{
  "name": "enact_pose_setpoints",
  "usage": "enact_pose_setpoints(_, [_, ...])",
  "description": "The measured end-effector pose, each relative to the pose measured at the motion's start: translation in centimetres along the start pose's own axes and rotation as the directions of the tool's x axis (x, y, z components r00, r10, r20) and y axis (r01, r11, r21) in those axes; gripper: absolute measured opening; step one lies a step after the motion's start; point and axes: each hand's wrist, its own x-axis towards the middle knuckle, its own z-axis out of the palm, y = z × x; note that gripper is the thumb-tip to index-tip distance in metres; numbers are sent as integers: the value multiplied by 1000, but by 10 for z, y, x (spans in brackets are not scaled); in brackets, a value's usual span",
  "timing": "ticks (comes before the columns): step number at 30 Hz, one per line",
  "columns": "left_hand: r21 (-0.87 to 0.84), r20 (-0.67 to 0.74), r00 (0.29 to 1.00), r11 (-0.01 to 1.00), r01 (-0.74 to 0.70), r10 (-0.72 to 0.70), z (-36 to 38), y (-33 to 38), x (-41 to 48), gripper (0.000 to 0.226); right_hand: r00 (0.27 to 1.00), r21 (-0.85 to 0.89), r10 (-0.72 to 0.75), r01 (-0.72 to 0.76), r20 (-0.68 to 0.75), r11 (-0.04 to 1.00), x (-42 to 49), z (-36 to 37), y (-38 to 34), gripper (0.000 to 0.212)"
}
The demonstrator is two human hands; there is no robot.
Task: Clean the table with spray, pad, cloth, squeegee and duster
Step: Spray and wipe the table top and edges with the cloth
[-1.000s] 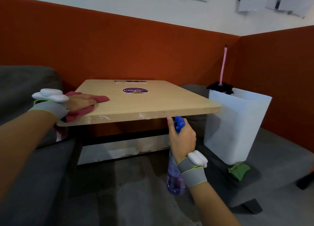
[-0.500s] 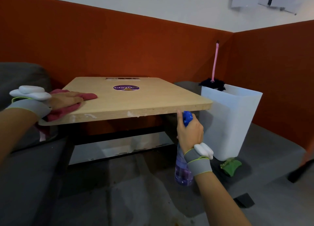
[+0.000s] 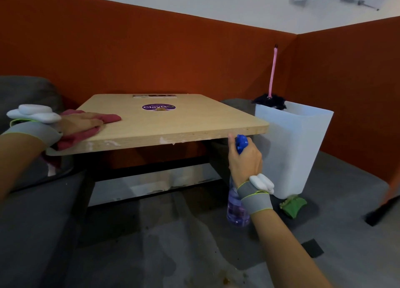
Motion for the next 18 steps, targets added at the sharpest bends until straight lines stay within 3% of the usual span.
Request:
enact_pose_setpoints(2, [100,-4,1000,995,26,-25,-1,136,-110,32,1000,26,-18,18,11,1000,-6,6,-6,49])
enact_pose_setpoints(3, [105,-41,995,990,95,-91,7,165,-140,30,999,36,-39,38,23,999,-11,10,-10,49])
enact_pose_setpoints(5, [94,-92,993,992,80,-72,9,203,-184,32,993,80,-94,88,77,993,-25,18,-23,48])
enact_pose_setpoints(7, [107,-98,993,991,79,-68,8,218,-203,34,981,147,-145,125,133,981,-42,26,-36,47])
enact_pose_setpoints(10, [327,-137,983,943,-69,120,18,243,-232,29,965,271,-201,150,171,951,-71,39,-51,46])
enact_pose_setpoints(12, [422,-152,980,905,-56,131,28,249,-243,28,957,325,-214,142,197,935,-90,48,-57,42])
enact_pose_setpoints(14, [314,-201,979,946,80,-16,28,246,-253,39,947,345,-214,123,240,930,-109,60,-63,39])
enact_pose_setpoints(16, [372,-349,937,920,119,20,34,240,-264,48,940,325,-227,138,256,936,-121,69,-63,39])
enact_pose_setpoints(18, [398,-370,921,917,35,125,39,230,-277,65,935,335,-229,131,272,933,-129,75,-60,41])
